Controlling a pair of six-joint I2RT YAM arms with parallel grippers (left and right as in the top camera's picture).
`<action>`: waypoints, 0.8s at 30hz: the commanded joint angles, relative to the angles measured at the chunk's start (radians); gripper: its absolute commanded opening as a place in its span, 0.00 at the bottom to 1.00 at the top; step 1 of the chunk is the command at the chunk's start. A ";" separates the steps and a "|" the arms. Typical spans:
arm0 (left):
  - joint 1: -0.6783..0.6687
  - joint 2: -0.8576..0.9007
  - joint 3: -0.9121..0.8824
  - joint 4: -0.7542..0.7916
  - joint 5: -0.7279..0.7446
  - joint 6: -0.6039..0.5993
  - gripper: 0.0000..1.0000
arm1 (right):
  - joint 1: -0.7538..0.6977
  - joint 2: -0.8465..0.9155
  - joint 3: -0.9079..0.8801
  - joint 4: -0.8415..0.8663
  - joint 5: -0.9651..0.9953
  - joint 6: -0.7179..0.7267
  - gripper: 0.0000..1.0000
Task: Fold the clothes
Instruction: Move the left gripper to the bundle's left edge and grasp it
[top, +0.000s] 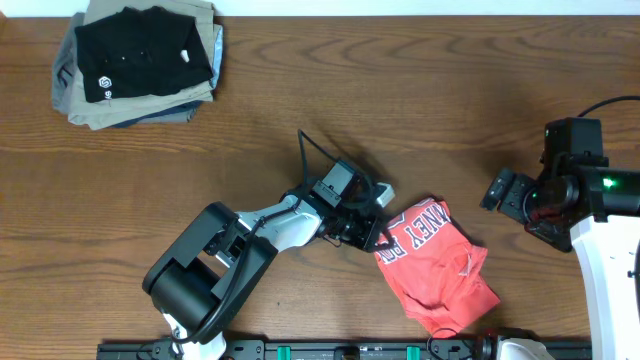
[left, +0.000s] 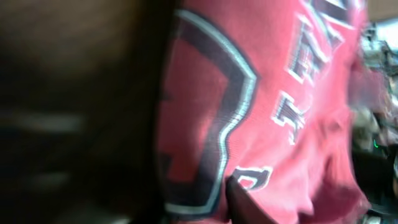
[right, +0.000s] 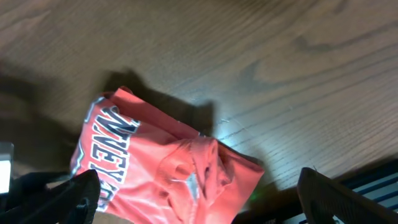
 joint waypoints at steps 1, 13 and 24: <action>0.048 0.012 0.005 -0.002 -0.164 -0.085 0.19 | -0.006 0.001 0.008 -0.009 0.000 -0.016 0.99; 0.478 0.012 0.005 -0.202 -0.479 -0.103 0.27 | -0.006 0.001 0.008 -0.023 0.000 -0.041 0.99; 0.907 0.012 0.005 -0.303 -0.324 -0.157 0.26 | -0.006 0.001 0.008 -0.019 0.000 -0.041 0.99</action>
